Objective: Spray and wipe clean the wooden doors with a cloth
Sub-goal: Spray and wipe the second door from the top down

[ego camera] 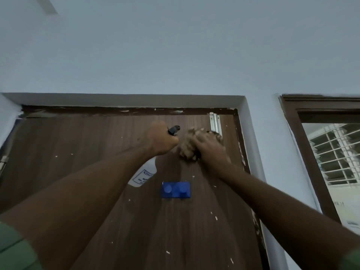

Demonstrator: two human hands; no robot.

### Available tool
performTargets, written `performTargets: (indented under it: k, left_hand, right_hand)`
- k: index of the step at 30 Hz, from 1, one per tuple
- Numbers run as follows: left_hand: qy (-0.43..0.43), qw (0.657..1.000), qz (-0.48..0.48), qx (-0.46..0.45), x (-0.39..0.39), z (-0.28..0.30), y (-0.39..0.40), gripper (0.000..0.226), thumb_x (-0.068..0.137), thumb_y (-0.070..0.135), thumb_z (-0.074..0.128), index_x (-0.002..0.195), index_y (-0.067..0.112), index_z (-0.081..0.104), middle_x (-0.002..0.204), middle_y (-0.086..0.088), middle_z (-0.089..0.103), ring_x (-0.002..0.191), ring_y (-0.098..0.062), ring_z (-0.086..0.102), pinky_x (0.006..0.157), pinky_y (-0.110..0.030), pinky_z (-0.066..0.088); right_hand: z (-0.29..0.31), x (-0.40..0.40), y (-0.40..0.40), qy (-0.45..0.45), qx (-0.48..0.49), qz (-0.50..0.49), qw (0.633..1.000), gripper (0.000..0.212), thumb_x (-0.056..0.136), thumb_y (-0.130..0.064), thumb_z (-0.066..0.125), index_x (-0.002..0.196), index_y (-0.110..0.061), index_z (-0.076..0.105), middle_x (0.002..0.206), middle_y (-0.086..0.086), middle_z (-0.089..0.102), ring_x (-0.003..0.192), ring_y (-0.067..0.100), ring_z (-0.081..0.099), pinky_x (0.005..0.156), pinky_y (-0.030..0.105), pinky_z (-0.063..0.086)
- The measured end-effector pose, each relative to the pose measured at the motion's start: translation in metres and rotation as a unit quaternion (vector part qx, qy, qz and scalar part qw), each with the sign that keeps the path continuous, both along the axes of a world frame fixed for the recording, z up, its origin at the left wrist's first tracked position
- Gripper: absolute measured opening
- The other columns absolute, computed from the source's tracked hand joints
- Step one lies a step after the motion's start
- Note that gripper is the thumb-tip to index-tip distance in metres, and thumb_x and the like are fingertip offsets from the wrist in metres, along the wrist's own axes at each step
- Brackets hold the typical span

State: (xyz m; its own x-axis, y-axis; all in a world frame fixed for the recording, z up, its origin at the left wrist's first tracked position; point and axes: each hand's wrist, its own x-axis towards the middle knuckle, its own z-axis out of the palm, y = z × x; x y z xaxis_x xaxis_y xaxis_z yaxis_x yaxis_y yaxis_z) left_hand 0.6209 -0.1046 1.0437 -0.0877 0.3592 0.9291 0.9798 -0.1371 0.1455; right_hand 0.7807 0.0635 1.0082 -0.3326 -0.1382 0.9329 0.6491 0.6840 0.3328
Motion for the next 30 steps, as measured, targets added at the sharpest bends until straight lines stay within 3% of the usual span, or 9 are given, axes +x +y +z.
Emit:
performTargets:
  k: [3,6,11,15,18,22,24,27,30]
  left_hand:
    - [-0.003,1.000,0.008,0.010,-0.009,0.001,0.002,0.034,0.093,0.029,0.071,0.064,0.016,0.058,0.058,-0.001,0.055,0.046,-0.011,0.044,0.040,-0.021,0.033]
    - [-0.012,1.000,-0.012,0.013,-0.017,0.005,0.014,0.036,0.094,0.032,0.071,0.064,0.016,0.058,0.056,0.000,0.052,0.046,-0.013,0.042,0.046,-0.026,0.035]
    - [-0.008,0.999,-0.028,-0.029,-0.014,0.004,0.021,0.030,0.094,0.040,0.071,0.075,0.017,0.067,0.065,-0.003,0.062,0.054,-0.016,0.053,0.051,-0.030,0.044]
    - [0.003,1.000,-0.016,-0.022,-0.012,0.010,0.013,0.037,0.094,0.035,0.070,0.065,0.016,0.057,0.060,-0.002,0.054,0.051,-0.016,0.047,0.050,-0.028,0.036]
    - [0.005,1.000,-0.018,-0.019,-0.013,0.013,0.011,0.037,0.093,0.036,0.070,0.065,0.015,0.059,0.061,-0.004,0.057,0.051,-0.018,0.049,0.052,-0.029,0.040]
    - [0.006,0.999,-0.018,-0.027,-0.019,0.010,0.008,0.035,0.094,0.037,0.072,0.068,0.016,0.060,0.064,-0.004,0.057,0.052,-0.016,0.048,0.050,-0.029,0.039]
    - [0.003,1.000,-0.005,-0.020,-0.021,0.008,0.004,0.039,0.094,0.036,0.071,0.064,0.016,0.055,0.061,-0.003,0.053,0.050,-0.016,0.044,0.049,-0.027,0.034]
    - [0.012,1.000,0.012,-0.020,-0.027,0.009,0.001,0.042,0.095,0.034,0.069,0.061,0.017,0.052,0.058,-0.001,0.048,0.050,-0.016,0.040,0.050,-0.028,0.032]
    - [0.011,1.000,0.007,-0.026,-0.031,0.008,-0.001,0.041,0.097,0.034,0.069,0.063,0.017,0.053,0.057,-0.001,0.048,0.050,-0.015,0.040,0.049,-0.028,0.033]
  right_hand:
    - [0.056,-0.012,-0.013,0.095,-0.050,-0.006,0.994,0.053,0.091,-0.014,0.063,0.141,-0.026,0.051,0.143,0.006,0.052,0.140,0.034,0.043,0.114,0.050,0.039]
    - [0.040,-0.042,-0.028,0.140,-0.080,0.043,0.986,0.056,0.088,-0.010,0.060,0.141,-0.025,0.054,0.147,0.008,0.050,0.147,0.033,0.034,0.117,0.056,0.036]
    - [0.007,-0.016,-0.021,-0.088,0.028,-0.006,0.996,0.060,0.097,-0.026,0.066,0.153,-0.031,0.046,0.164,0.002,0.037,0.151,0.028,0.031,0.122,0.051,0.025]
    - [0.075,0.008,-0.009,0.036,-0.020,-0.041,0.998,0.057,0.095,-0.016,0.063,0.149,-0.029,0.050,0.151,0.006,0.050,0.143,0.034,0.041,0.117,0.050,0.037]
    - [0.054,-0.027,-0.015,0.095,-0.039,0.015,0.995,0.062,0.089,-0.013,0.072,0.146,-0.026,0.054,0.149,0.007,0.050,0.142,0.033,0.039,0.119,0.052,0.034]
    - [0.013,-0.023,-0.007,-0.148,0.033,0.013,0.988,0.061,0.096,-0.025,0.066,0.152,-0.041,0.045,0.166,-0.005,0.033,0.155,0.027,0.024,0.122,0.053,0.017]
    - [0.042,0.004,-0.003,-0.191,0.043,-0.006,0.981,0.059,0.098,-0.020,0.060,0.152,-0.040,0.046,0.167,-0.004,0.032,0.153,0.027,0.027,0.121,0.052,0.025]
    - [0.083,0.006,-0.005,-0.039,-0.041,0.032,0.998,0.057,0.094,-0.006,0.059,0.148,-0.025,0.056,0.159,0.006,0.044,0.150,0.032,0.033,0.121,0.047,0.030]
    - [0.067,-0.040,-0.018,0.061,-0.042,0.063,0.995,0.066,0.085,-0.022,0.079,0.147,-0.026,0.057,0.158,0.006,0.046,0.152,0.036,0.030,0.125,0.054,0.019]
